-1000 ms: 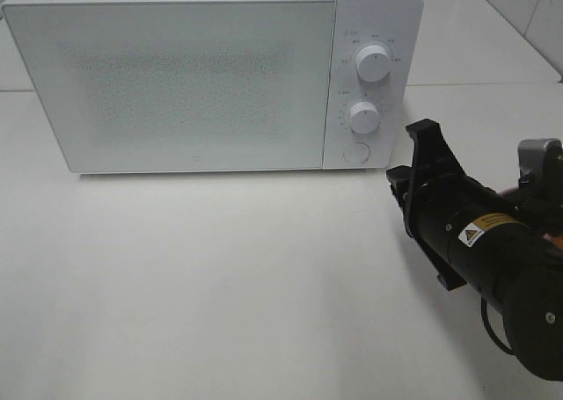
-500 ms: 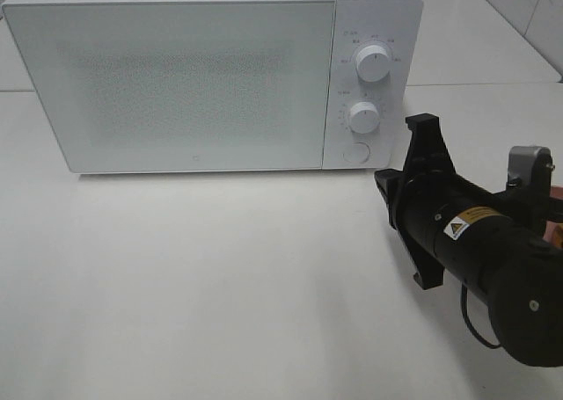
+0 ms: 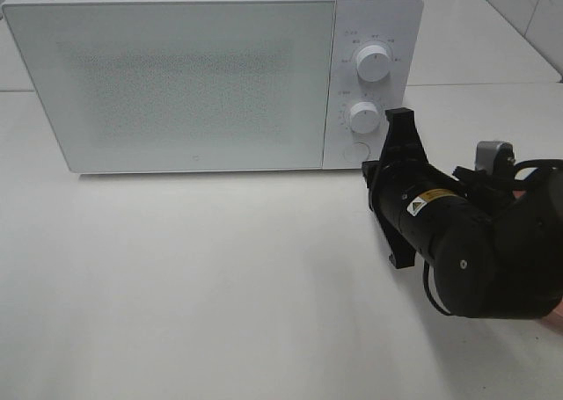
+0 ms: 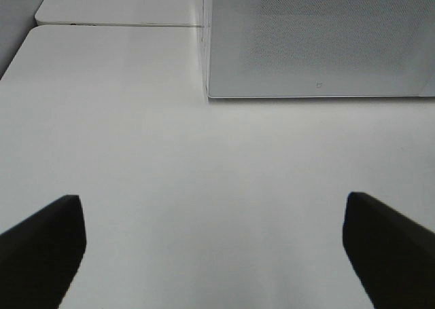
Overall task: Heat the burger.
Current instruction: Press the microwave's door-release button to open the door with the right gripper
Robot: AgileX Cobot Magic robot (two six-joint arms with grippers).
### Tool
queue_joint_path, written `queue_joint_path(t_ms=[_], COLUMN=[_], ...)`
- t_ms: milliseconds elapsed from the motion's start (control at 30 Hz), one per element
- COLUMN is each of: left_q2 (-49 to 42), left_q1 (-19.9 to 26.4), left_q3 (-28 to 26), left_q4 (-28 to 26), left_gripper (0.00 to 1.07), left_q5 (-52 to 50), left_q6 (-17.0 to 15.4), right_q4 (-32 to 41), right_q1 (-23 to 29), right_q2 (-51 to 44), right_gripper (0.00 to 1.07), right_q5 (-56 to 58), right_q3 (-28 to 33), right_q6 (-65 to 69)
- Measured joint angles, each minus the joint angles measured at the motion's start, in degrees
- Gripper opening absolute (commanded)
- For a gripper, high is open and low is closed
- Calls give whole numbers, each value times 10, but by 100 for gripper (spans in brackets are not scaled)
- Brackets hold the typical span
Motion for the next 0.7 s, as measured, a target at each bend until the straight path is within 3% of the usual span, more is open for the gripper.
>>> queue_joint_path(t_ms=[500,700], left_q2=[0,0], left_q1=[0,0], left_q3=[0,0], left_q4=[0,0], left_gripper=[98,98], left_q5=[0,0], left_q6=[0,0], right_q4=[-32,-40], right_q1=[-64,-65], right_q2=[63,91], right_gripper=[0,0], right_q5=[35,53], right_q3=[-76,-100], right_q6=[28,28])
